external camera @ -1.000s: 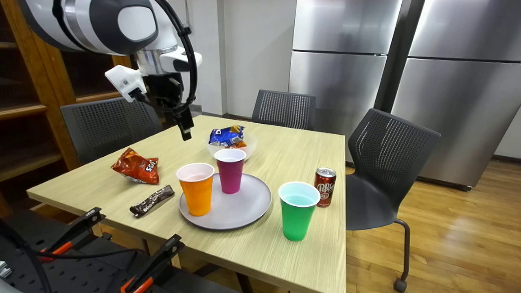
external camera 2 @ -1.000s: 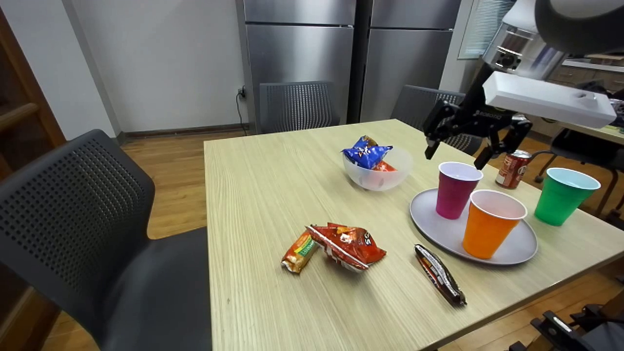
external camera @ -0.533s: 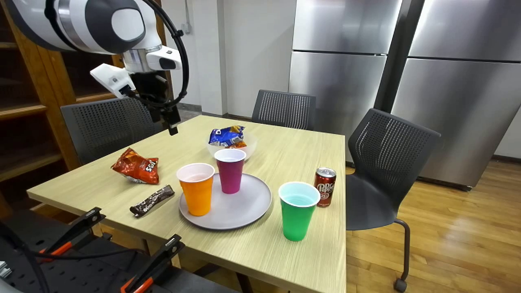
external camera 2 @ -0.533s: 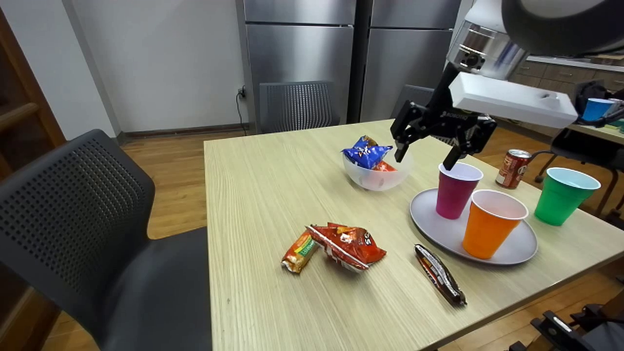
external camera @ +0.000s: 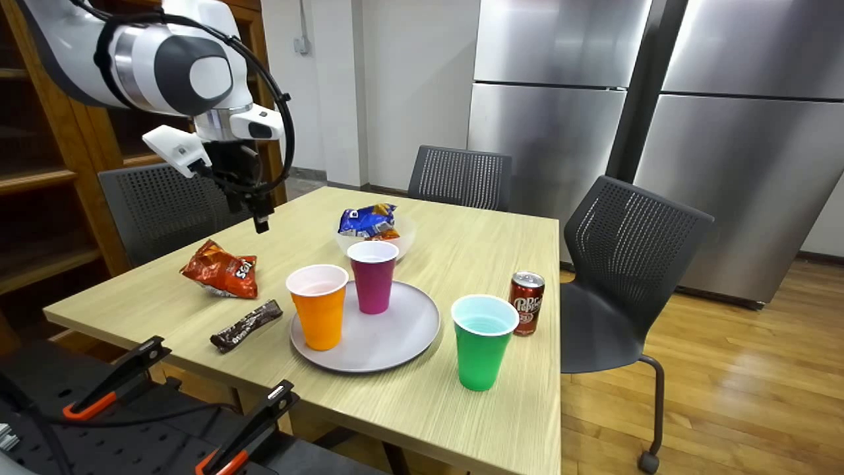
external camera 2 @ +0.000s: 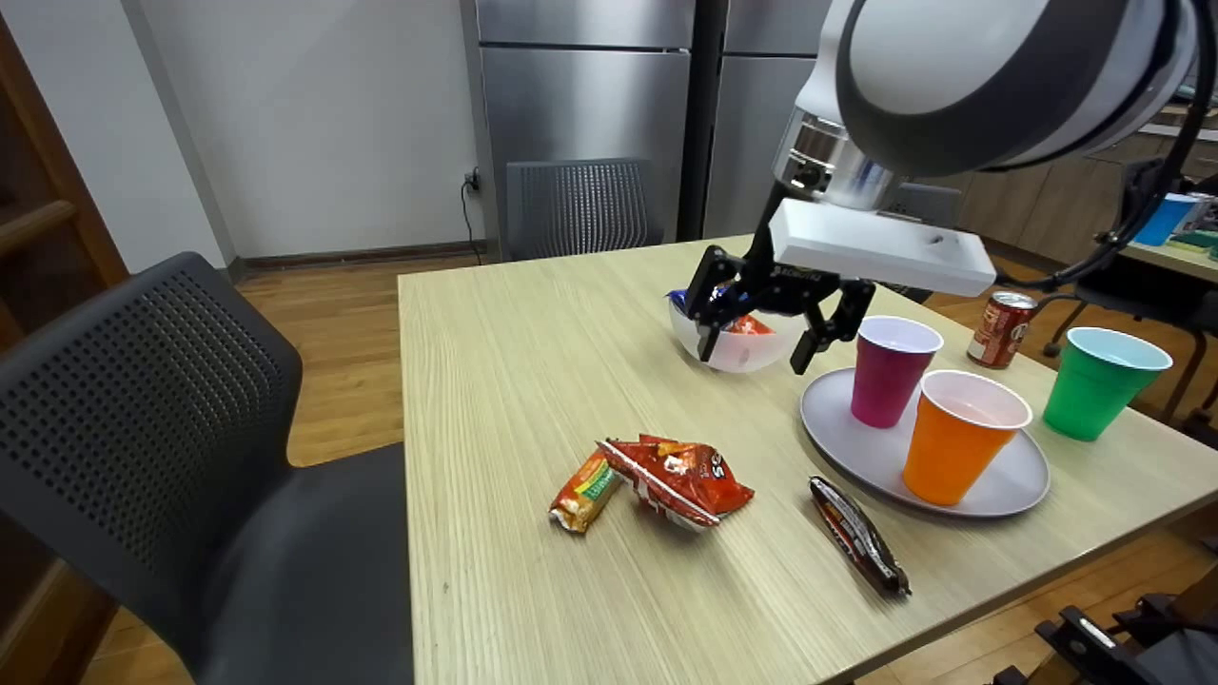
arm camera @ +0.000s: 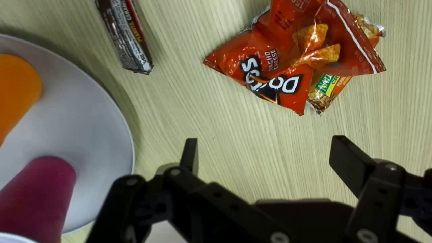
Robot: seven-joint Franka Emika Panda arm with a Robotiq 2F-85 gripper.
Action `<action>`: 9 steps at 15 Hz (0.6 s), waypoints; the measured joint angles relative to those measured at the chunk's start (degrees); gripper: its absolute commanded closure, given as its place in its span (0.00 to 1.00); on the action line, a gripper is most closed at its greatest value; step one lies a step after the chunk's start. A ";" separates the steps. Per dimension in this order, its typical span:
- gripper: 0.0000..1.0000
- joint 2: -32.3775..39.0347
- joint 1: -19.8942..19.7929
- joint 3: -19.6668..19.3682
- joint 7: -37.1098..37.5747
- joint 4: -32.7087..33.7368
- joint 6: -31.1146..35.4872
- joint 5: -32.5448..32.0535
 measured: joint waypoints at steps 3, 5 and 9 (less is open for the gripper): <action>0.00 4.84 1.43 0.00 0.00 3.36 -0.32 2.33; 0.00 7.53 1.90 0.25 -0.01 5.33 -0.91 4.62; 0.00 11.17 1.89 1.40 -0.02 8.19 -2.32 9.65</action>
